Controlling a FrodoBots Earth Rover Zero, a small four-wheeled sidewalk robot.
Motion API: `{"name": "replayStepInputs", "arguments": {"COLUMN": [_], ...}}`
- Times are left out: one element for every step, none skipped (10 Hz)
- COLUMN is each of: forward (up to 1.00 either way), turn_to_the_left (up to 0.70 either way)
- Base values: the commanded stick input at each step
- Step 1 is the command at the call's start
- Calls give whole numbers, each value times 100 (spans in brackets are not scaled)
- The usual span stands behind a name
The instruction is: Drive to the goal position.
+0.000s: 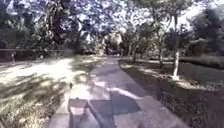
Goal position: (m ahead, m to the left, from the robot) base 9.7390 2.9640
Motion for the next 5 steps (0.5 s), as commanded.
{"name": "replayStepInputs", "arguments": {"forward": [50,50,50,50,50], "turn_to_the_left": [0,0,0,0,0]}}
